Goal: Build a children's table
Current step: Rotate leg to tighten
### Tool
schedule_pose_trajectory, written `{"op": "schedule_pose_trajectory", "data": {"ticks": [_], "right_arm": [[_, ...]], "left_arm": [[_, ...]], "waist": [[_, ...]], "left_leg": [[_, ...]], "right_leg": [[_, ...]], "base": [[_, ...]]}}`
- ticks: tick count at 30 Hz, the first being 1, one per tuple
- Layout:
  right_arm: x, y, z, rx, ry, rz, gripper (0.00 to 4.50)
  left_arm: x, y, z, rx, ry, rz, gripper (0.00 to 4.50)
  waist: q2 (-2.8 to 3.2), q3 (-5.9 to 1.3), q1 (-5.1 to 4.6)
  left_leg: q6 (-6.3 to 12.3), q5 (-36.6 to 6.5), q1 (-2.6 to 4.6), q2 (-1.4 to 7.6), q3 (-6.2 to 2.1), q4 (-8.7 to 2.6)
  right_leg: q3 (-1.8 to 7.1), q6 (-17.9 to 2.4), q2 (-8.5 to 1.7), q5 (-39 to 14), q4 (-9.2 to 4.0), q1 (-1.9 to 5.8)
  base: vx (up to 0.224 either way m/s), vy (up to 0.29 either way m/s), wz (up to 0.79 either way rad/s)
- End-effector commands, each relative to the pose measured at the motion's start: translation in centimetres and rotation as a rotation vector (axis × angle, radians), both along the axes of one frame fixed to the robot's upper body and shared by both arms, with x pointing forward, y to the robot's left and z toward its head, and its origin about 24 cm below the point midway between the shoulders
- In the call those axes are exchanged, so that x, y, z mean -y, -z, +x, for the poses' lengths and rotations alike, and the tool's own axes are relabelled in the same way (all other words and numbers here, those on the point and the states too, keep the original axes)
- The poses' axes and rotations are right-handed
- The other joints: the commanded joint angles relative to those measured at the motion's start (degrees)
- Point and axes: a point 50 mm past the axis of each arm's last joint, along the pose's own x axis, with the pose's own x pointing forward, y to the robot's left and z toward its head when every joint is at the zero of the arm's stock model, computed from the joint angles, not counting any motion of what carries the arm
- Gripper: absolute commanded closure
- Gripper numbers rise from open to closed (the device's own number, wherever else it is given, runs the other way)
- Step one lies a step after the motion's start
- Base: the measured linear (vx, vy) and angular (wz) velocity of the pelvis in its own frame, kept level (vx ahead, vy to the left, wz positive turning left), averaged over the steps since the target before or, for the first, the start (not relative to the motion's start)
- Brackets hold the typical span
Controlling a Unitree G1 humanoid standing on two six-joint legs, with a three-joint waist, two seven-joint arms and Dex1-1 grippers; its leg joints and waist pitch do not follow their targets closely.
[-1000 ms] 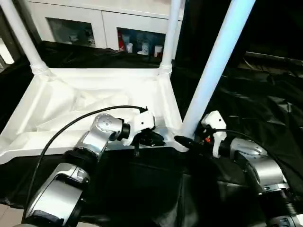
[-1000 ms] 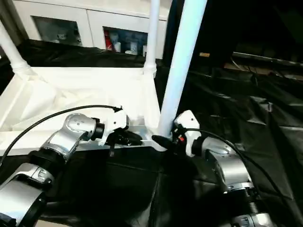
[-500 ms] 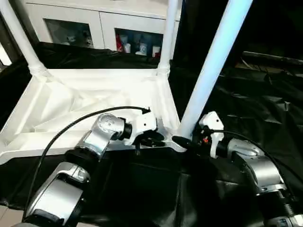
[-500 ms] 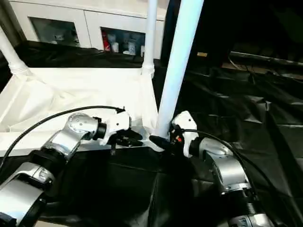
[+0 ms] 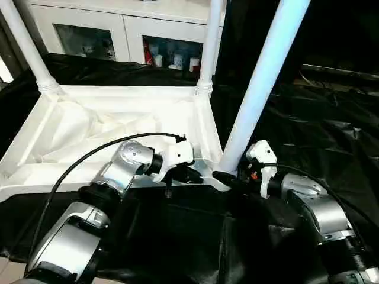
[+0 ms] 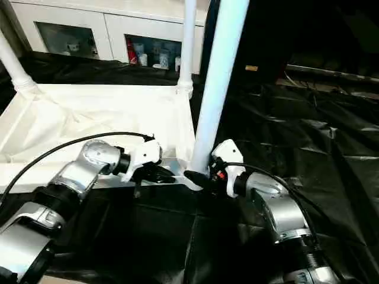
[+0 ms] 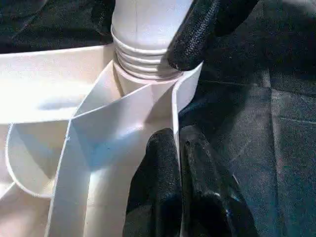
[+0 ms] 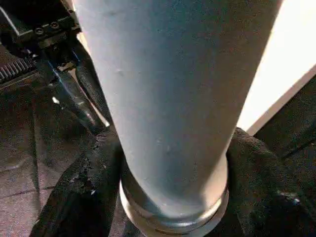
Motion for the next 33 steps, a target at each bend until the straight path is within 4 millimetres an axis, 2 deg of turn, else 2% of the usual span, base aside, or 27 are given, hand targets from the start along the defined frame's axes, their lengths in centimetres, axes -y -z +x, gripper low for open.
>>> {"op": "schedule_pose_trajectory", "data": {"ticks": [1, 3, 6, 12, 13, 16, 19, 23, 29, 30, 33], "right_arm": [[-0.1, 0.2, -0.3, -0.028, -0.035, 0.003, 1.29], [-0.1, 0.2, -0.2, -0.021, -0.033, -0.005, 1.13], [-0.1, 0.2, -0.1, -0.008, -0.03, -0.022, 1.13], [-0.3, 0.2, -0.1, -0.005, -0.037, -0.023, 1.13], [-0.3, 0.2, -0.1, -0.006, -0.037, -0.024, 1.1], [-0.3, 0.3, -0.1, -0.006, -0.038, -0.023, 1.1], [-0.4, 0.3, -0.1, -0.006, -0.038, -0.022, 1.1], [-0.3, 0.4, -0.1, -0.006, -0.039, -0.024, 1.1], [-0.3, 0.3, -0.1, -0.004, -0.042, -0.024, 1.1], [-0.3, 0.3, -0.1, -0.003, -0.042, -0.024, 1.1], [-0.3, 0.3, -0.1, -0.003, -0.043, -0.024, 1.1]], "left_arm": [[-1.4, 0.7, -0.2, -0.024, -0.022, 0.073, 4.5], [-1.4, 0.6, -0.2, -0.013, -0.022, 0.069, 4.5], [-1.3, 0.3, 0.0, 0.025, -0.026, 0.064, 4.5], [-1.6, -0.1, 0.0, -0.024, -0.041, 0.042, 4.5], [-1.7, -0.1, 0.0, -0.032, -0.045, 0.038, 4.05], [-2.0, -0.2, 0.1, -0.015, -0.049, 0.052, 3.91], [-2.5, -0.2, 0.1, 0.0, -0.052, 0.081, 3.91], [-2.9, -0.4, 0.1, -0.01, -0.06, 0.069, 3.91], [-2.8, -0.6, 0.2, -0.003, -0.079, 0.022, 3.91], [-2.7, -0.7, 0.3, 0.001, -0.082, 0.006, 4.18], [-2.5, -0.8, 0.3, 0.005, -0.084, -0.041, 4.31]], "waist": [[-0.24, -3.24, 0.3], [-0.25, -3.27, 0.31], [-0.28, -3.24, 0.28], [-0.23, -3.29, 0.21], [-0.23, -3.31, 0.21], [-0.14, -3.39, 0.15], [-0.04, -3.38, 0.2], [-0.03, -3.31, 0.2], [-0.03, -3.33, 0.22], [-0.03, -3.32, 0.22], [-0.01, -3.32, 0.32]], "left_leg": [[2.42, -13.3, 1.08, 2.52, -1.09, -3.26], [2.44, -13.0, 1.05, 2.54, -1.11, -3.24], [2.44, -13.1, 1.04, 2.45, -1.06, -3.21], [2.1, -13.0, 0.99, 2.43, -1.08, -3.19], [2.17, -12.7, 0.97, 2.42, -1.09, -3.18], [2.57, -11.9, 0.87, 2.35, -1.12, -3.11], [2.66, -12.1, 1.09, 2.41, -1.05, -3.09], [1.94, -13.2, 1.07, 2.41, -1.11, -3.21], [1.82, -13.2, 1.06, 2.38, -1.08, -3.16], [1.86, -13.2, 1.06, 2.35, -1.06, -3.14], [1.96, -13.2, 1.17, 2.39, -1.0, -3.11]], "right_leg": [[2.17, -14.7, -3.67, -8.4, -3.88, 1.88], [2.14, -14.8, -3.62, -7.6, -3.76, 1.89], [2.16, -14.7, -3.58, -7.7, -3.81, 1.88], [2.19, -14.8, -3.62, -7.7, -3.7, 1.95], [2.17, -14.8, -3.61, -7.4, -3.65, 1.97], [2.12, -15.1, -3.47, -5.5, -3.48, 2.04], [2.15, -15.4, -3.47, -5.1, -3.5, 1.91], [2.16, -15.2, -3.46, -6.5, -3.53, 1.94], [2.18, -15.2, -3.45, -6.5, -3.52, 1.93], [2.19, -15.2, -3.47, -6.4, -3.53, 1.92], [2.2, -15.4, -3.42, -6.2, -3.55, 1.86]], "base": [[0.0, 0.0, 0.0], [0.0, 0.0, 0.0], [0.0, 0.0, 0.0], [0.0, 0.0, 0.0], [0.0, 0.0, 0.0], [0.0, 0.0, 0.0], [0.0, 0.0, 0.0], [0.0, 0.0, 0.0], [0.0, 0.0, 0.0], [0.0, 0.0, 0.0], [0.0, 0.0, 0.0]]}}
